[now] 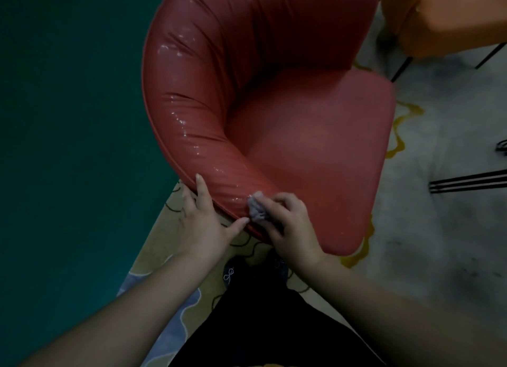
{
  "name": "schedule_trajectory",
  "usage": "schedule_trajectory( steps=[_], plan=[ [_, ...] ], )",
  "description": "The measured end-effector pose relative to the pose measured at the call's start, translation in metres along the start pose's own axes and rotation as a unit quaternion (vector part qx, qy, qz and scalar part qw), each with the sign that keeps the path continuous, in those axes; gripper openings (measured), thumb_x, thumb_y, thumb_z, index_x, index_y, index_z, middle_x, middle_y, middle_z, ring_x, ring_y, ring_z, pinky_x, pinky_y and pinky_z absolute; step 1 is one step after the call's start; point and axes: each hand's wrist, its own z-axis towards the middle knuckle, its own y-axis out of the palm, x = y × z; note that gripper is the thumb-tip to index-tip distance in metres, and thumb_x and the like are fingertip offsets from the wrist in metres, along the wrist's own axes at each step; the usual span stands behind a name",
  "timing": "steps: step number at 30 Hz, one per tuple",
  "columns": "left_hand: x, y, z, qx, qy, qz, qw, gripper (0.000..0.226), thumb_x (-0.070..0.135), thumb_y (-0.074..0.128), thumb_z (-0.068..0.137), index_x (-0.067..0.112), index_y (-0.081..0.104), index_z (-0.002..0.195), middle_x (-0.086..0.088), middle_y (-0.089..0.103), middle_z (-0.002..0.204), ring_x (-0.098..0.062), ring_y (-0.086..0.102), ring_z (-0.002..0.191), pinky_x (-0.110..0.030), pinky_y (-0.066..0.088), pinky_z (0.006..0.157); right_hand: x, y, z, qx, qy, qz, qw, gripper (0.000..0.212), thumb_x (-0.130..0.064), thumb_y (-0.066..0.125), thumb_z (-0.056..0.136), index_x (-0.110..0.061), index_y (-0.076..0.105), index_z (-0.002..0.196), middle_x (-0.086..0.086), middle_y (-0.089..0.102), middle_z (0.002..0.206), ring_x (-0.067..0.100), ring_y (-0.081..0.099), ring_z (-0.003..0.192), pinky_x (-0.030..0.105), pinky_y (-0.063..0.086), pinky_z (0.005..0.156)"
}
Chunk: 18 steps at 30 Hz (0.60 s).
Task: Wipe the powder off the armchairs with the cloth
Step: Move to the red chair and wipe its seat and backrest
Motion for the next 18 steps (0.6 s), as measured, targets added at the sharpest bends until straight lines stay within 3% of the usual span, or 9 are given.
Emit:
schedule_trajectory(
  steps=[2, 6, 7, 10, 12, 16, 18],
  plan=[
    [-0.001, 0.001, -0.001, 0.004, 0.0, 0.002, 1.0, 0.124, 0.07, 0.064, 0.07, 0.024, -0.02, 0.149, -0.015, -0.012, 0.159, -0.034, 0.01, 0.146, -0.043, 0.023, 0.116, 0.006, 0.006, 0.006, 0.013, 0.03, 0.007, 0.999, 0.046, -0.017, 0.065, 0.086, -0.027, 0.059, 0.131, -0.001, 0.049, 0.102, 0.021, 0.05, 0.096, 0.026, 0.04, 0.088],
    [-0.001, -0.001, -0.001, 0.002, 0.001, -0.007, 1.0, 0.124, 0.068, 0.066, 0.069, 0.026, -0.018, 0.15, -0.013, -0.013, 0.159, -0.033, 0.009, 0.146, -0.042, 0.022, 0.115, 0.014, 0.0, 0.023, 0.036, 0.146, 0.063, 0.987, 0.043, -0.014, 0.066, 0.089, -0.028, 0.059, 0.13, -0.007, 0.045, 0.098, 0.009, 0.047, 0.095, 0.014, 0.035, 0.087],
    [-0.001, -0.002, -0.001, 0.002, 0.001, -0.019, 1.0, 0.124, 0.066, 0.068, 0.07, 0.026, -0.017, 0.15, -0.012, -0.013, 0.159, -0.032, 0.009, 0.146, -0.041, 0.023, 0.115, 0.013, -0.003, 0.019, 0.029, 0.141, 0.065, 0.987, 0.043, -0.015, 0.065, 0.09, -0.028, 0.059, 0.13, -0.007, 0.045, 0.099, 0.009, 0.047, 0.096, 0.015, 0.035, 0.088],
    [-0.001, -0.002, -0.001, 0.005, 0.001, -0.052, 0.999, 0.123, 0.056, 0.073, 0.071, 0.028, -0.016, 0.151, -0.01, -0.013, 0.16, -0.03, 0.008, 0.147, -0.038, 0.023, 0.114, 0.007, -0.009, -0.006, 0.004, -0.002, 0.011, 1.0, 0.046, -0.017, 0.069, 0.085, -0.027, 0.06, 0.129, -0.001, 0.048, 0.103, 0.014, 0.048, 0.097, 0.019, 0.038, 0.089],
    [-0.001, -0.001, -0.002, 0.006, -0.004, -0.066, 0.998, 0.123, 0.053, 0.076, 0.071, 0.029, -0.015, 0.151, -0.009, -0.013, 0.16, -0.028, 0.007, 0.147, -0.037, 0.022, 0.114, 0.011, -0.006, -0.01, -0.01, -0.046, -0.008, 0.999, 0.051, -0.013, 0.071, 0.081, -0.027, 0.06, 0.129, -0.002, 0.047, 0.102, 0.016, 0.049, 0.096, 0.022, 0.04, 0.088],
    [-0.001, 0.0, 0.0, 0.01, -0.005, -0.088, 0.996, 0.126, 0.05, 0.079, 0.069, 0.028, -0.014, 0.151, -0.01, -0.013, 0.16, -0.025, 0.003, 0.148, -0.036, 0.018, 0.115, 0.014, -0.001, 0.019, 0.036, 0.103, 0.047, 0.993, 0.046, -0.011, 0.068, 0.087, -0.028, 0.059, 0.128, 0.001, 0.046, 0.102, 0.017, 0.052, 0.096, 0.025, 0.043, 0.091],
    [-0.001, 0.0, 0.002, 0.011, -0.005, -0.102, 0.995, 0.127, 0.048, 0.081, 0.068, 0.027, -0.013, 0.152, -0.01, -0.01, 0.16, -0.024, 0.004, 0.148, -0.034, 0.019, 0.114, 0.01, -0.002, 0.02, 0.035, 0.095, 0.053, 0.993, 0.043, -0.015, 0.066, 0.088, -0.029, 0.059, 0.128, 0.001, 0.046, 0.103, 0.016, 0.051, 0.098, 0.022, 0.043, 0.091]
  ],
)
